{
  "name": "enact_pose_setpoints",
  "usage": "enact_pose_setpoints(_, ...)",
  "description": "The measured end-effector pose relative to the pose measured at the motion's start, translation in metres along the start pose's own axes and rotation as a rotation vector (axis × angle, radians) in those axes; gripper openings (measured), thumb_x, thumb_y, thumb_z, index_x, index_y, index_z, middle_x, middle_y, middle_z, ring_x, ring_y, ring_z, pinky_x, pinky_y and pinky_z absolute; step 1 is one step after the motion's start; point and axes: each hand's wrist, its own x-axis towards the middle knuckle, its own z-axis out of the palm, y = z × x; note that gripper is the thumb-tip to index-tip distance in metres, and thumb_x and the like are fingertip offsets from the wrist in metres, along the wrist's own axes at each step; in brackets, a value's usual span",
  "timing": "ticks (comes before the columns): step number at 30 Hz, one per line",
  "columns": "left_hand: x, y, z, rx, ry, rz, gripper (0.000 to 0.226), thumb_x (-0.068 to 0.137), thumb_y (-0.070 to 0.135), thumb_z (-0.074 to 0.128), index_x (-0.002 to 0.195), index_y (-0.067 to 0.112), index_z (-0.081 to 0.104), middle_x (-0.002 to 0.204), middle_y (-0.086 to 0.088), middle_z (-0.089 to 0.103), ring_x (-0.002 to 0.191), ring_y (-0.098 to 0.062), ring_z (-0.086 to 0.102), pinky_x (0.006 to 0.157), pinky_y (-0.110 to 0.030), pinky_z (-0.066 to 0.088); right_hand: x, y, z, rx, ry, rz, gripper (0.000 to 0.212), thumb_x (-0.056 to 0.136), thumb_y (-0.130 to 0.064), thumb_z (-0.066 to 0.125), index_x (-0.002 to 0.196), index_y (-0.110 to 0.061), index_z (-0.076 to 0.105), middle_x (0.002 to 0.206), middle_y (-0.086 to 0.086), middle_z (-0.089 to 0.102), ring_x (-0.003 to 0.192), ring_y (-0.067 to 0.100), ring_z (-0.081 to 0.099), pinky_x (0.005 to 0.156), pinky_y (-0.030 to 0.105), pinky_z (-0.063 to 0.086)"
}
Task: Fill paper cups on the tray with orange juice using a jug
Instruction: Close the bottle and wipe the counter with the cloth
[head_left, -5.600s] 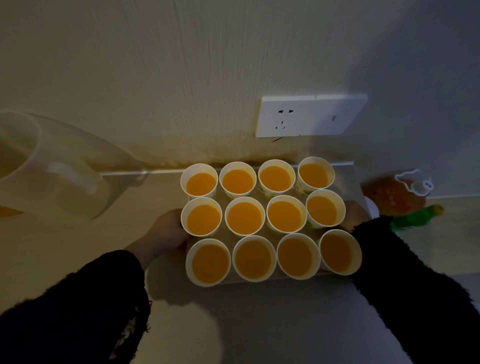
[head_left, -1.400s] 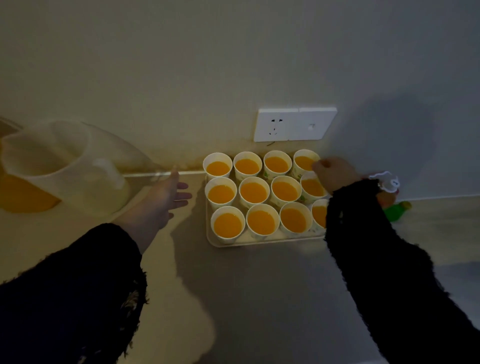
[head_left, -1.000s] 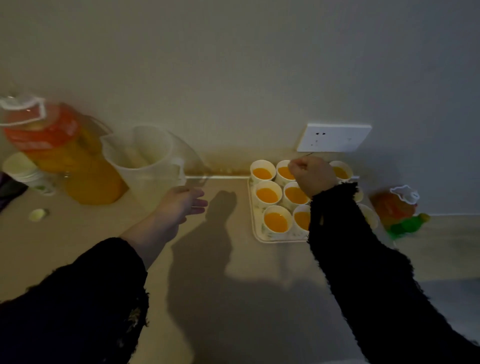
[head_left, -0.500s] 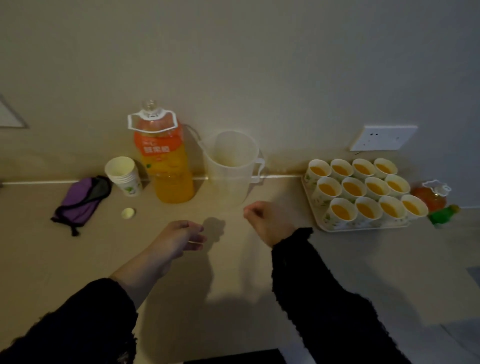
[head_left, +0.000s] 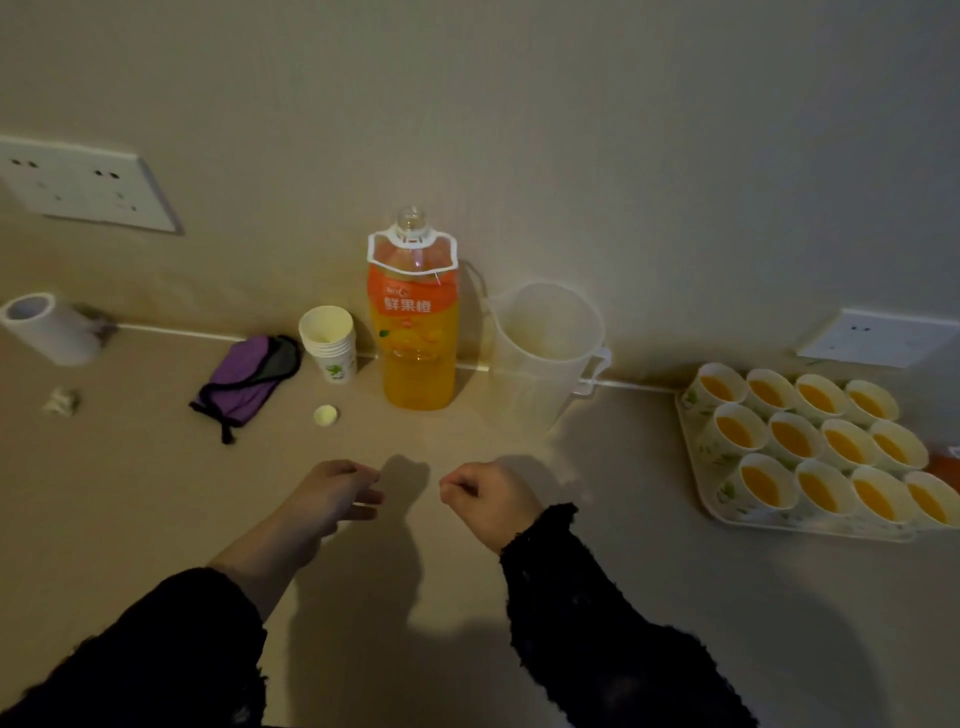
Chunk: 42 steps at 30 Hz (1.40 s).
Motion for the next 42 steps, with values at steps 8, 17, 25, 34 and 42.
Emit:
enact_pose_setpoints(8,0.069,0.007,-0.010,0.166,0.176,0.018,0.022,0.093,0.020,0.055,0.086,-0.001,0.057,0.093,-0.018,0.060,0.084,-0.033,0.060,0.057,-0.030,0.037,0.029,0.005,-0.008,0.080,0.024,0.029,0.025,0.094,-0.023,0.053,0.108,-0.010,0.069,0.110,0.003,0.069,0.102,0.017,0.061,0.089,0.027,0.046)
enact_pose_setpoints(17,0.136,0.021,-0.027,0.783,0.365,0.170,0.025,0.096,0.028,0.040,0.110,0.007,0.042,0.115,-0.022,0.042,0.086,-0.036,0.045,0.072,-0.038,0.038,0.063,0.000,-0.015,0.186,0.084,0.188,0.022,0.094,-0.021,0.052,0.106,-0.014,0.069,0.104,0.001,0.069,0.099,0.017,0.062,0.092,0.030,0.047)
enact_pose_setpoints(25,0.162,0.017,-0.038,0.824,0.239,0.066,0.028,0.097,0.024,0.037,0.118,0.006,0.039,0.124,-0.024,0.033,0.096,-0.045,0.051,0.086,-0.049,0.044,0.078,0.000,-0.020,0.115,0.103,0.202,0.025,0.095,-0.022,0.051,0.105,-0.008,0.069,0.106,0.007,0.070,0.099,0.022,0.063,0.092,0.033,0.048)
enact_pose_setpoints(34,0.172,0.006,-0.039,0.938,0.263,0.173,0.026,0.098,0.015,0.035,0.118,0.002,0.042,0.110,-0.021,0.041,0.093,-0.042,0.053,0.079,-0.043,0.042,0.077,0.001,-0.015,0.079,0.080,0.204,0.024,0.095,-0.019,0.052,0.105,-0.006,0.069,0.109,0.009,0.069,0.103,0.020,0.062,0.096,0.030,0.045)
enact_pose_setpoints(42,0.114,0.046,-0.024,0.677,0.165,0.208,0.054,0.081,0.033,0.067,0.122,0.014,0.037,0.108,-0.008,0.060,0.096,-0.028,0.061,0.079,-0.038,0.051,0.077,-0.025,-0.018,0.123,0.124,0.133,0.032,0.091,-0.023,0.061,0.121,-0.012,0.061,0.117,0.003,0.065,0.102,0.015,0.060,0.089,0.022,0.045)
